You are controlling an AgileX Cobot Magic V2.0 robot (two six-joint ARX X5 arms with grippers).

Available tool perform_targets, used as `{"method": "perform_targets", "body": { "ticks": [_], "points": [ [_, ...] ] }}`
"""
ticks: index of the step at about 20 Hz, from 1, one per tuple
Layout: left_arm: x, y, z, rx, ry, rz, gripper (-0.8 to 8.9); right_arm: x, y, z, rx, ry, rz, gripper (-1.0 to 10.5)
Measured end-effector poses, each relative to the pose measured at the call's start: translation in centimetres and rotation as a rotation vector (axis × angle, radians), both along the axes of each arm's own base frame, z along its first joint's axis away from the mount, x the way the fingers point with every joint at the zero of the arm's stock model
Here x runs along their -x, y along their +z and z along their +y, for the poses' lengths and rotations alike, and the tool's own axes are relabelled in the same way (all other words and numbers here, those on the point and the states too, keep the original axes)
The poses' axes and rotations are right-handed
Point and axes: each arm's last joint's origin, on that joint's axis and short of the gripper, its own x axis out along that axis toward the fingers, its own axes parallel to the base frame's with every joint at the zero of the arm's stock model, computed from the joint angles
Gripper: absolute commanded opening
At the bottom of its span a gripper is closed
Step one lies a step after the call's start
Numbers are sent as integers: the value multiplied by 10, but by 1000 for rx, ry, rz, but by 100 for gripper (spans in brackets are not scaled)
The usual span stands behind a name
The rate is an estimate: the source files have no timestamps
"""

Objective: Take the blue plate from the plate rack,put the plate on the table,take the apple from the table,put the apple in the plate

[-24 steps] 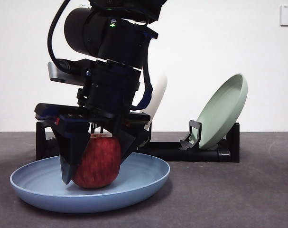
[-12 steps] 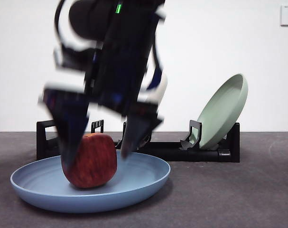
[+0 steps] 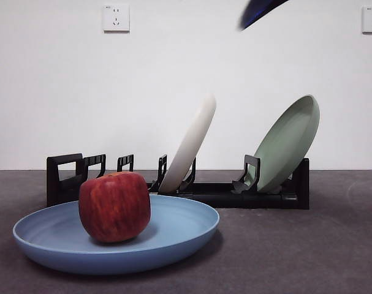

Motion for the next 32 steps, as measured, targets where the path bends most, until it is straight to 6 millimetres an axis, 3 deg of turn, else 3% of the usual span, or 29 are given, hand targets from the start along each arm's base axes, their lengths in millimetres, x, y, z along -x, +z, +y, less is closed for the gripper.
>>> {"method": "perform_targets", "body": {
  "ticks": [2,4,5,7,8,14,16,19,21,29,32],
  "points": [
    [-12,-2,-19,0,-72,5,436,6,10,-23,10,-37,-6,492],
    [-18,-2,-29,22,-134,-4,417,11,14,-43,32,-81,8,333],
    [-19,-1,-31,32,-156,-8,320,12,15,-51,43,-104,16,233],
    [-21,-2,-34,24,-175,-12,-4,16,19,-64,50,-136,17,46],
    [-21,-2,-35,10,-184,-14,-8,18,21,-68,48,-140,7,-21],
    [-19,-11,-32,-59,-193,29,-8,40,43,-82,-106,-79,-138,-17],
    [-17,-17,-30,-55,-192,27,-8,50,40,-87,-167,-39,-165,-17],
    [-15,-29,-27,-19,-190,-3,-8,50,15,-87,-183,-41,-170,-17],
    [-13,-45,-24,-1,-188,-14,-8,48,-13,-85,-193,-53,-158,-17],
    [9,-145,5,175,-149,-90,-8,49,-125,-86,-308,-150,-109,-17],
    [13,-171,11,195,-144,-93,-8,51,-136,-87,-321,-162,-102,-16]
  ]
}}
